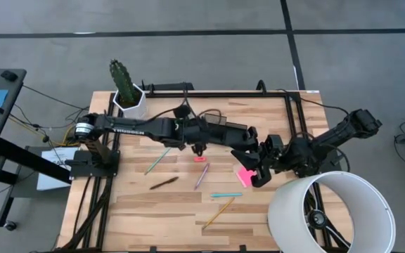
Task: Pick and place office supplies into organizer
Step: Put the green scissors into the black desk organizer
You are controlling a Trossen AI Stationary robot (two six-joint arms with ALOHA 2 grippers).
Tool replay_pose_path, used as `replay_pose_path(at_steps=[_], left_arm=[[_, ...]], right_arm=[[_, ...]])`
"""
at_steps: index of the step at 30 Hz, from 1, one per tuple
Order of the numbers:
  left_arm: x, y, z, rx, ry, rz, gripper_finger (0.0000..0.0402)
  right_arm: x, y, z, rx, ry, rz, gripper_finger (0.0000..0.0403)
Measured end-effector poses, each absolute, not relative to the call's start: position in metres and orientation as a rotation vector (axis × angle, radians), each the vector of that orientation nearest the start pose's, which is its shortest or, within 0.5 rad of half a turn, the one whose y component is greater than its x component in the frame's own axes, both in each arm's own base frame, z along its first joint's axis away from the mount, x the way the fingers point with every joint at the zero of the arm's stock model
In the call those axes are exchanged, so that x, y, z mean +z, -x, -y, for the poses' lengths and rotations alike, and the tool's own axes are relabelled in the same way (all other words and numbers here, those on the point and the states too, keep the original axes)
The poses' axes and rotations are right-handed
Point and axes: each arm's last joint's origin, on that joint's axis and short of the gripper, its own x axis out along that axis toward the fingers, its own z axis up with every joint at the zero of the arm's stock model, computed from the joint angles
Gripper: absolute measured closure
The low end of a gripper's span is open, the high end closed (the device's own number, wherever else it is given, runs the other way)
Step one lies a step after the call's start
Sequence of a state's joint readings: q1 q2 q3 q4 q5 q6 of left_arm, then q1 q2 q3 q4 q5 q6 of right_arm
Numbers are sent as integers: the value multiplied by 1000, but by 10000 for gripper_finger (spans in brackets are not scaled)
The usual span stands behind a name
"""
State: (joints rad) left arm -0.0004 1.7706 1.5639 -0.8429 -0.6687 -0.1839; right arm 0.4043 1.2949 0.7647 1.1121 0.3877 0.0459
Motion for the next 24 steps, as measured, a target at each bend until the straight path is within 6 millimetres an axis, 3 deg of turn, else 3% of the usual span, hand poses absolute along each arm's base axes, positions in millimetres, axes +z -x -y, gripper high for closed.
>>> replay_pose_path(at_steps=[4, 7, 12, 15, 20, 24], left_arm=[[295, -355, -23, 747, -234, -1031, 401], [313, -331, -33, 785, -216, -1068, 401], [352, -290, -57, 800, 35, -989, 401], [361, -278, -73, 715, 202, -920, 401], [327, -280, -100, 715, 279, -892, 401], [297, -293, -121, 512, 422, -788, 397]], right_arm=[[338, -252, -92, 28, -303, 542, 305], [338, -252, -93, 33, -310, 550, 305], [339, -251, -94, 48, -310, 555, 305], [339, -251, -94, 62, -303, 557, 305], [339, -252, -93, 58, -297, 558, 305], [339, -251, -95, 80, -293, 558, 305]])
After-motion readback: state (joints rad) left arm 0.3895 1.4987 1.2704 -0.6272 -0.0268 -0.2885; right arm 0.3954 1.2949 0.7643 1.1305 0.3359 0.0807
